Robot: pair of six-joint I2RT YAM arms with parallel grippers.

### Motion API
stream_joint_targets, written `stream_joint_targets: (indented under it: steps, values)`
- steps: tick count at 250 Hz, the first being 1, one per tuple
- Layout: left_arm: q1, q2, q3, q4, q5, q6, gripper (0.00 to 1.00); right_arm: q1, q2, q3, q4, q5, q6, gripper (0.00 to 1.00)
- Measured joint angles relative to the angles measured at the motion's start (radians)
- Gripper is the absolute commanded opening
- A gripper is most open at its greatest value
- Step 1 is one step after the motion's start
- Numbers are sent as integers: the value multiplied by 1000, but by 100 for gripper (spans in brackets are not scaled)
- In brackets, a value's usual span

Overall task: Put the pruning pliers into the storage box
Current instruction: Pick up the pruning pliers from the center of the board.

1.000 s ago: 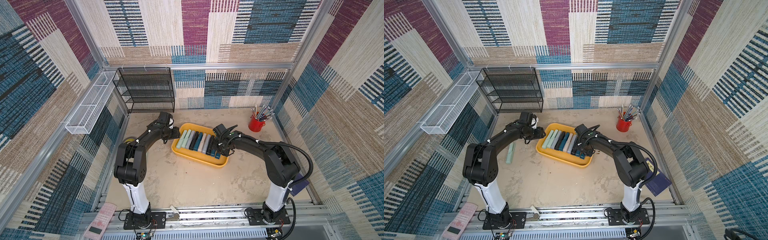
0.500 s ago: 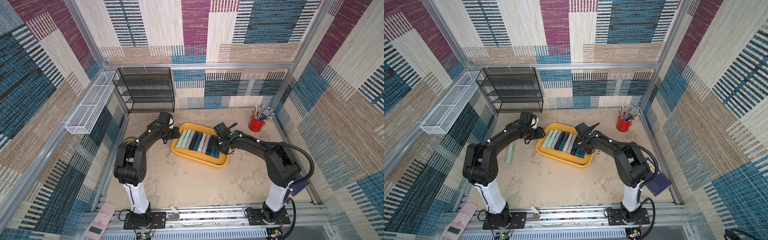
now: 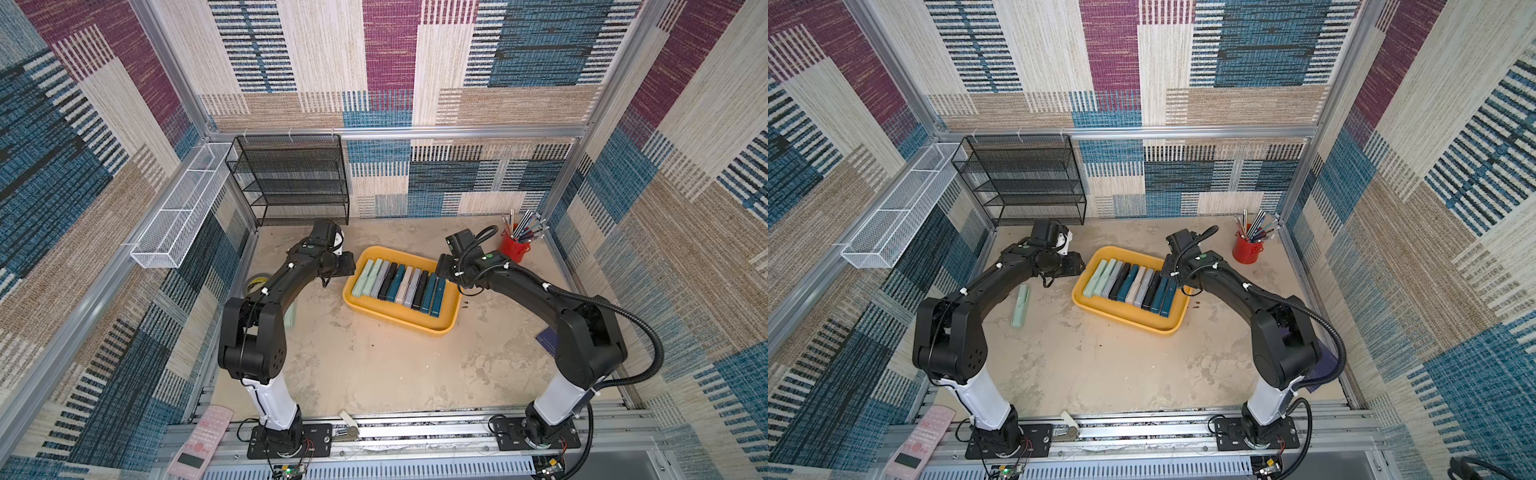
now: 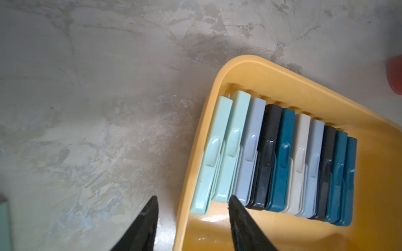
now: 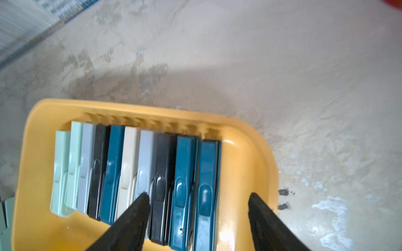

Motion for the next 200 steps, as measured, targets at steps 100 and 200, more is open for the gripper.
stream_joint_targets:
  steps: [100,200]
  values:
    - [223,-262,-336,-21,-229,-35,54,-74,-97,-114,240,-45,-219,73]
    - [291,-174,-374,-27,-257,-64,61,-103,-110,-173,329,-112,-246,72]
